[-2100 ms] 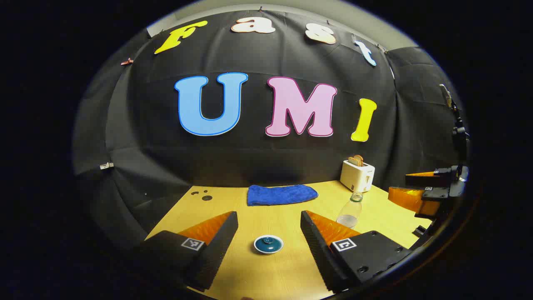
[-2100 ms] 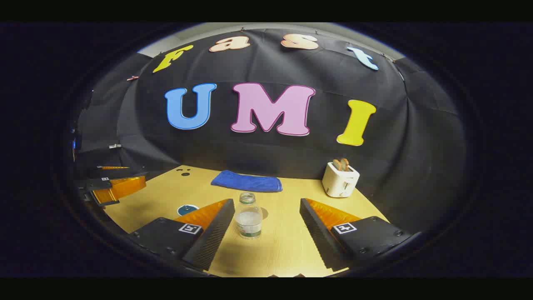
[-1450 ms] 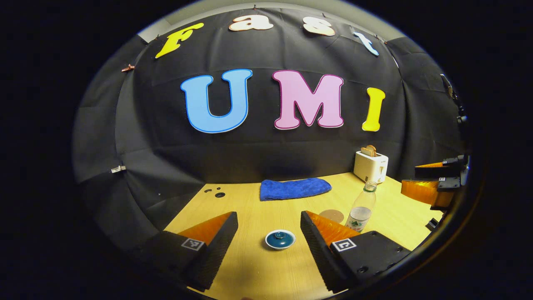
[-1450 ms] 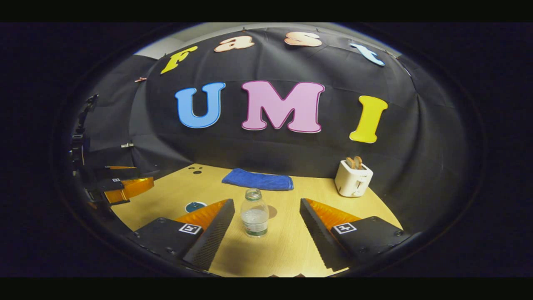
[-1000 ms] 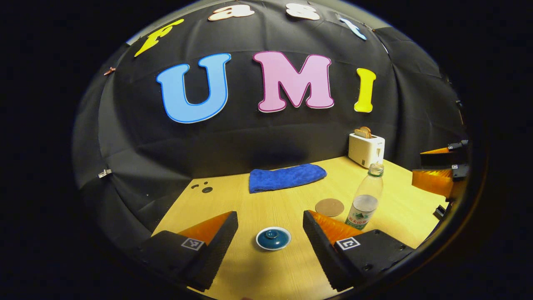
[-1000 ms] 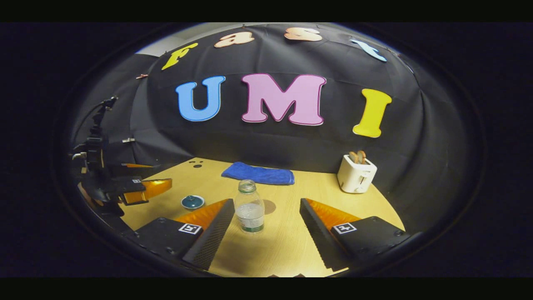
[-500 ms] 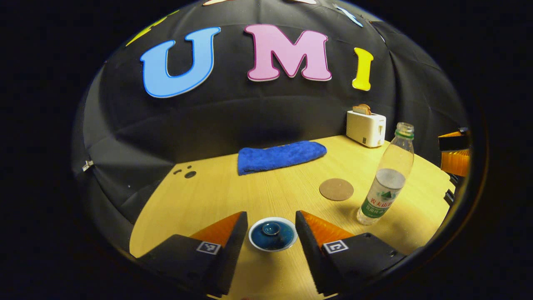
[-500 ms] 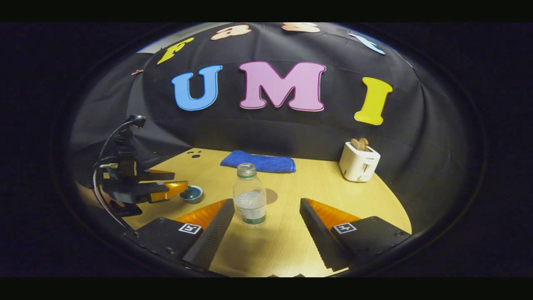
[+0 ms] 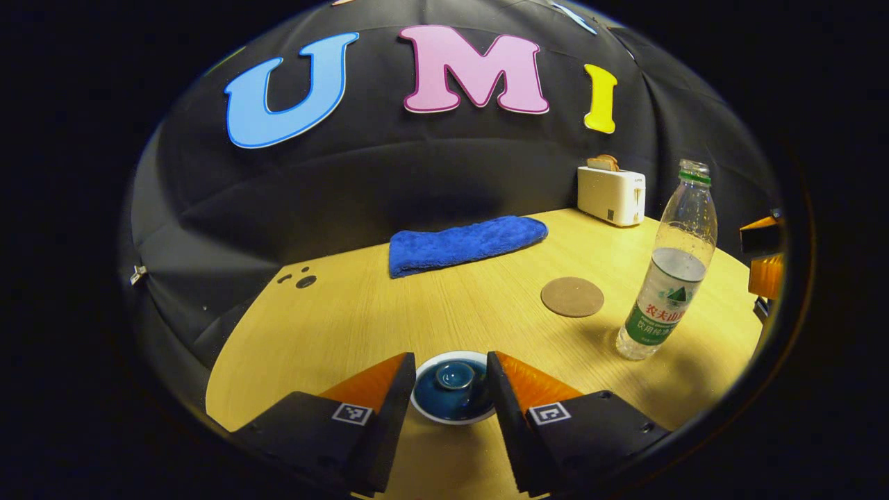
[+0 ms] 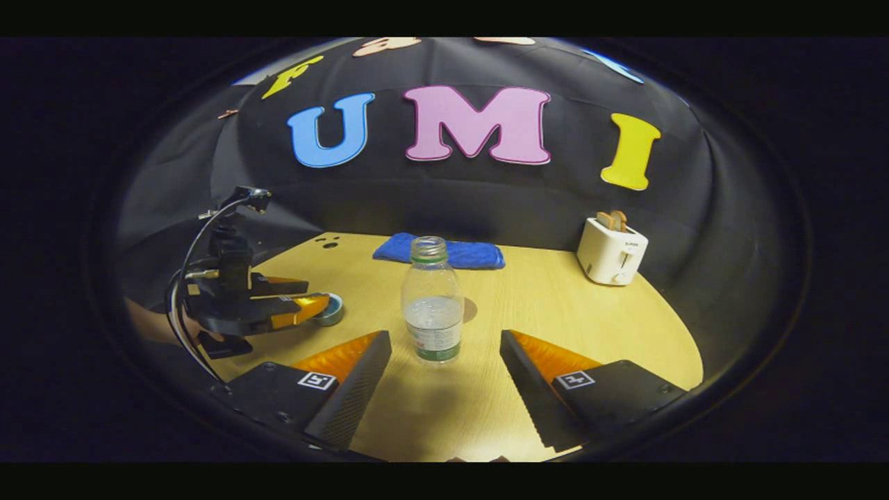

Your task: Open the teacup lid with one hand, grasp the water bottle and pour water into the teacup with the other hand; after pouring, place the water bottle on the coaster and then close the teacup lid.

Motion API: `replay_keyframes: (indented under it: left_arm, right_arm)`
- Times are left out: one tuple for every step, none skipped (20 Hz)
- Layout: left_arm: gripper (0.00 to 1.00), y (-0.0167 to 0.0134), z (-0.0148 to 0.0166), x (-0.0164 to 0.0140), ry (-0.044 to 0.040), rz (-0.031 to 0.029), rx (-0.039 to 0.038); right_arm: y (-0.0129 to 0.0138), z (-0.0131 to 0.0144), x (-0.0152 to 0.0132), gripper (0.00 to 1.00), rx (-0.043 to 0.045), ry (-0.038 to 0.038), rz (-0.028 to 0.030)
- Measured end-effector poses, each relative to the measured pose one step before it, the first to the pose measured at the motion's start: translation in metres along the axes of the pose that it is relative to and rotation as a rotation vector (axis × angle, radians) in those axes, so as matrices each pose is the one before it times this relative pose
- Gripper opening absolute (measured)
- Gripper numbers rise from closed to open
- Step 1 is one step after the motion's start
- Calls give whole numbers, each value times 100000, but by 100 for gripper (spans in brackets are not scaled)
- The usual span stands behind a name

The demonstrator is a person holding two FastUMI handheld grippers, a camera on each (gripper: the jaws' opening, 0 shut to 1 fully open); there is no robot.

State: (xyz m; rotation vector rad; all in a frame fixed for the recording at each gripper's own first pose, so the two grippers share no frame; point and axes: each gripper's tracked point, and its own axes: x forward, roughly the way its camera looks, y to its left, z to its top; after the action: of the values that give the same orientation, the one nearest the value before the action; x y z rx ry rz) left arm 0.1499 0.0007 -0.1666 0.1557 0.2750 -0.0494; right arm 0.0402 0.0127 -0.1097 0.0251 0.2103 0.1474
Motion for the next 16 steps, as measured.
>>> replay_keyframes:
  left_arm:
    - [66, -26, -276, 99, 176, 171, 531]
    - [64, 66, -169, 123, 279, 380, 577]
    - [62, -137, -98, 45, -254, -167, 191]
    - [65, -51, 0, 18, -498, 71, 447]
    - [53, -190, 39, 52, -218, -170, 653]
    - [50, -70, 80, 47, -32, 57, -118]
    - [48, -57, -45, 104, 128, 167, -437]
    - [43, 187, -163, 55, 206, 1097, -302]
    - [39, -3, -36, -175, -264, 35, -258]
    - [36, -31, 50, 91, 41, 26, 250]
    - [35, -24, 35, 66, -233, 128, 425]
    - [34, -5, 161, -8, -307, 144, 168]
    - [33, 23, 24, -32, -488, 62, -28]
    - [27, -5, 119, -8, -625, -135, -571]
    - [26, 21, 10, 42, -358, -257, -726]
    - [28, -33, 162, -59, -287, -560, -936]
  right_arm:
    - [185, 18, 120, 98, 172, 57, 126]
    - [128, -135, 194, 98, 205, 282, 404]
    - [197, -270, 251, 98, 108, 364, 453]
    - [127, -152, 367, 98, -25, 161, 295]
    - [182, 50, 398, 98, -62, -251, 235]
    - [126, -99, 242, 98, -88, -198, 147]
    - [158, -132, 392, 98, -183, -372, 153]
    - [52, -93, 272, 98, -118, -291, -31]
    - [-7, -79, 360, 98, -117, -220, -69]
    - [45, -178, 278, 98, -44, -278, -103]
    - [82, -183, 382, 98, -80, -168, 14]
    - [89, -216, 404, 98, -48, -272, 90]
    - [69, -231, 416, 99, -54, -94, -228]
    - [20, -391, 355, 98, -15, 108, -302]
    - [56, -389, 373, 99, 135, 470, -271]
    - [110, -398, 267, 99, 193, 187, -96]
